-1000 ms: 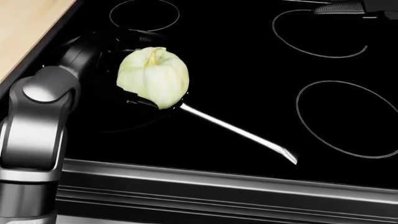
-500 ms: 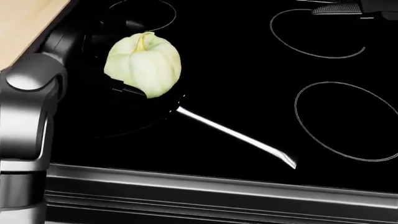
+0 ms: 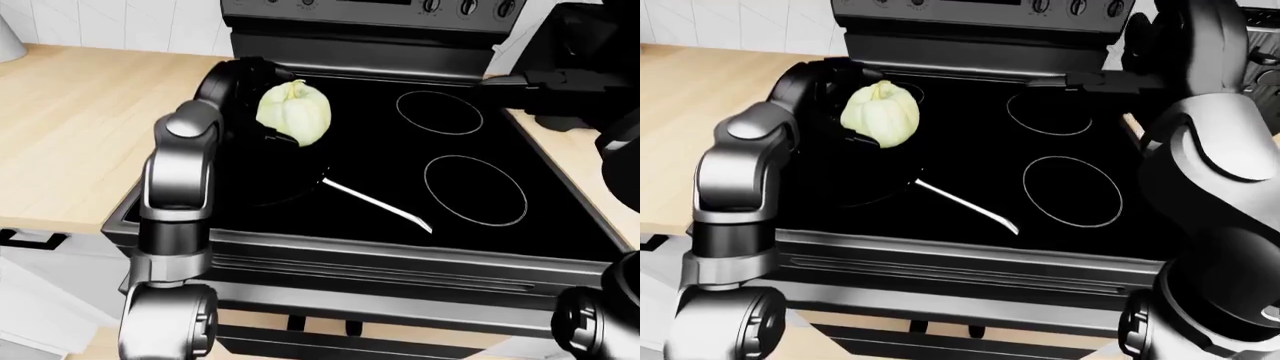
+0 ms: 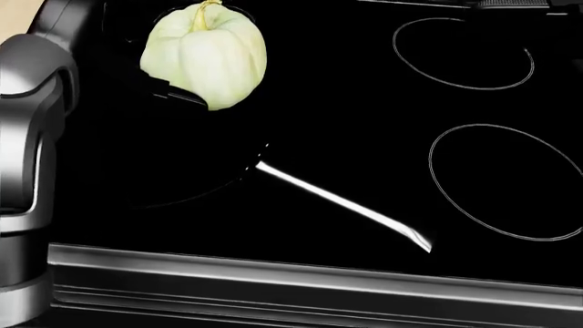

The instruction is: Pick the squash from the pan and place it on the plate.

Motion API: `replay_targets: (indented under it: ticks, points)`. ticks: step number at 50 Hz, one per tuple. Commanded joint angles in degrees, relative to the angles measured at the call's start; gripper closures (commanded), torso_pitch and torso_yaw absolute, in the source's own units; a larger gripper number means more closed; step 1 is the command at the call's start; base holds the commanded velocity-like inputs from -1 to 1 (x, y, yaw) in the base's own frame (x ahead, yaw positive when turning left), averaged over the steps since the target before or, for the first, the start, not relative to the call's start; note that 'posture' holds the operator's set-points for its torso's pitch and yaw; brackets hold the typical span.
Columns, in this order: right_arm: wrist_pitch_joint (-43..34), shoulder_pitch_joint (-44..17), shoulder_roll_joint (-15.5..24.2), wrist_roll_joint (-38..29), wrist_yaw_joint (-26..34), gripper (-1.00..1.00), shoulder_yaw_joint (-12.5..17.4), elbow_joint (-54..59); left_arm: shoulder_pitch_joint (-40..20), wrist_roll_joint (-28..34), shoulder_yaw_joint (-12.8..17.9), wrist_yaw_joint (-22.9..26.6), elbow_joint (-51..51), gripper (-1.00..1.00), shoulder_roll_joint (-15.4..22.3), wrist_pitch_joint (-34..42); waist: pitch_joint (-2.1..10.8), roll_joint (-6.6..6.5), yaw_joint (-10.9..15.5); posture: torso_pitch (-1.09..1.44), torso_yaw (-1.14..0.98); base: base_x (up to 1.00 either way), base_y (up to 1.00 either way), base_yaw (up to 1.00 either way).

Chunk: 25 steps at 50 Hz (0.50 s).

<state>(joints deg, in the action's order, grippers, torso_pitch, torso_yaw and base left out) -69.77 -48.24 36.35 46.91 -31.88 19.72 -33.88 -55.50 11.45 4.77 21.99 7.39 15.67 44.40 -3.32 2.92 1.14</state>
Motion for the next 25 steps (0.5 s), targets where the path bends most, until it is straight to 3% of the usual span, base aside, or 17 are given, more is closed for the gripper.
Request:
replay_targets:
  ticks: [1, 9, 10, 14, 17, 18, 21, 25]
  points:
    - [0.4, -1.6, 0.5, -1.1, 0.0, -1.0, 1.0, -1.0, -2.6, -0.4, 0.8, -0.4, -2.3, 0.22, 0.7, -1.6, 1.67, 0.05, 0.0, 0.0, 0.0, 0.0, 0.0, 0.0]
    - [0.0, -1.5, 0.0, -4.7, 2.5, -1.0, 0.4, -1.4, -3.2, -0.8, 0.9, -0.5, -2.0, 0.23, 1.0, -1.4, 1.62, -0.03, 0.0, 0.0, 0.0, 0.0, 0.0, 0.0]
    - [0.0, -1.4, -0.2, -5.1, 2.9, -1.0, 0.3, -1.3, -3.6, -0.9, 0.9, -0.5, -1.8, 0.24, 1.2, -1.2, 2.99, -0.27, -1.2, 0.0, 0.0, 0.0, 0.0, -0.65]
    - [-0.4, -1.5, -1.0, -6.4, 4.0, -1.0, 0.5, -1.4, -4.0, -1.0, 0.9, -0.5, -1.4, 0.23, 1.4, -1.4, 2.13, -1.54, -1.1, 0.0, 0.0, 0.0, 0.0, -0.96]
    - [-0.9, -1.8, -1.5, -6.9, 4.2, -1.0, 0.8, -1.8, -4.0, -1.2, 1.1, -0.7, -0.8, 0.23, 1.5, -1.9, 2.02, -1.15, -0.9, 0.0, 0.0, 0.0, 0.0, -0.87]
    - [-1.1, -2.1, -1.6, -7.0, 4.3, -1.0, 0.9, -1.9, -4.0, -1.3, 1.1, -0.7, -0.8, 0.23, 1.5, -1.9, 0.79, -0.27, 0.3, 0.0, 0.0, 0.0, 0.0, 0.0]
    - [-0.9, -2.0, -1.8, -7.6, 4.7, -1.0, 0.9, -1.9, -3.7, -1.4, 1.2, -0.8, -0.8, 0.23, 1.6, -2.2, 1.38, 0.03, -0.4, 0.0, 0.0, 0.0, 0.0, 0.0]
    - [-1.8, -2.4, -2.0, -8.0, 4.9, -1.0, 1.1, -2.1, -4.2, -1.5, 1.2, -0.8, -1.1, 0.22, 1.8, -1.5, 1.16, -0.42, -0.4, 0.0, 0.0, 0.0, 0.0, 0.0]
